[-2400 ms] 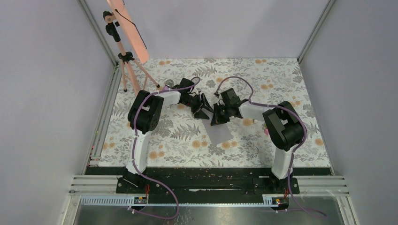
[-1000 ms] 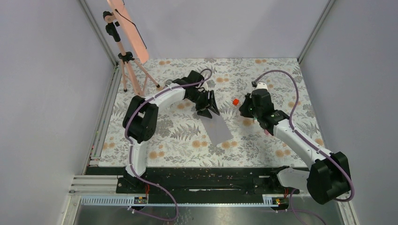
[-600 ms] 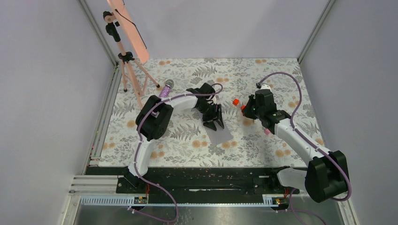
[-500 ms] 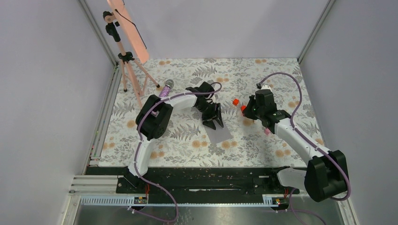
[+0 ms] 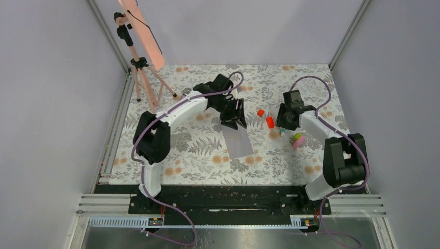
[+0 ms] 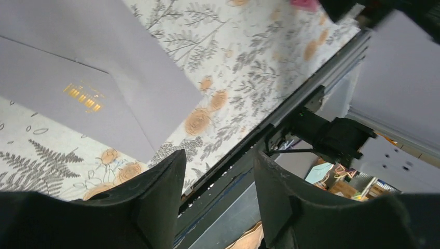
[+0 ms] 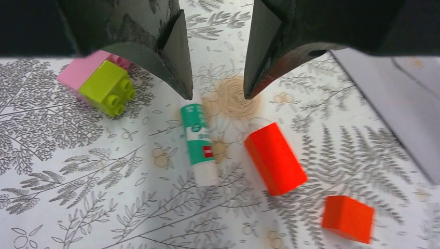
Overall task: Place the letter into the envelope and seal it
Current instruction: Pick up the solid glue from the center of the board.
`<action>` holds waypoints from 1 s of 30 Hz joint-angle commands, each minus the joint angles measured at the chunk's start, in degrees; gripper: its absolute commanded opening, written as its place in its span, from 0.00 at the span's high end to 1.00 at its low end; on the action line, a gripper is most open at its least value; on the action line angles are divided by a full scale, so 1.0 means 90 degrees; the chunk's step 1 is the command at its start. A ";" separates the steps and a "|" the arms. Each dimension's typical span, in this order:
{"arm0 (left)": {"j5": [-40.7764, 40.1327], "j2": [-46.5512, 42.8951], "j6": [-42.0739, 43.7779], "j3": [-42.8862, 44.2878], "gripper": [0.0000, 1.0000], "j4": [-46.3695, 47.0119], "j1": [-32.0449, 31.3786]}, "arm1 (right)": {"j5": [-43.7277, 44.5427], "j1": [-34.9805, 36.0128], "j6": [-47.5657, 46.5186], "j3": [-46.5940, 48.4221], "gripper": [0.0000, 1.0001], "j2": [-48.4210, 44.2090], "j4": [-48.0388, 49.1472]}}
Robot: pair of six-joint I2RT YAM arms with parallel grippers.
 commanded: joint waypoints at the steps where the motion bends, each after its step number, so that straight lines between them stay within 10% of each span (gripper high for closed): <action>1: -0.0180 -0.0600 0.0237 -0.0009 0.48 -0.0075 0.0125 | 0.0143 -0.0204 -0.0473 0.0354 0.51 0.0397 -0.0255; 30: -0.0180 -0.0778 0.0092 -0.0629 0.48 0.0056 0.0151 | -0.1220 -0.0570 -0.0813 0.2317 0.56 0.2424 -0.2258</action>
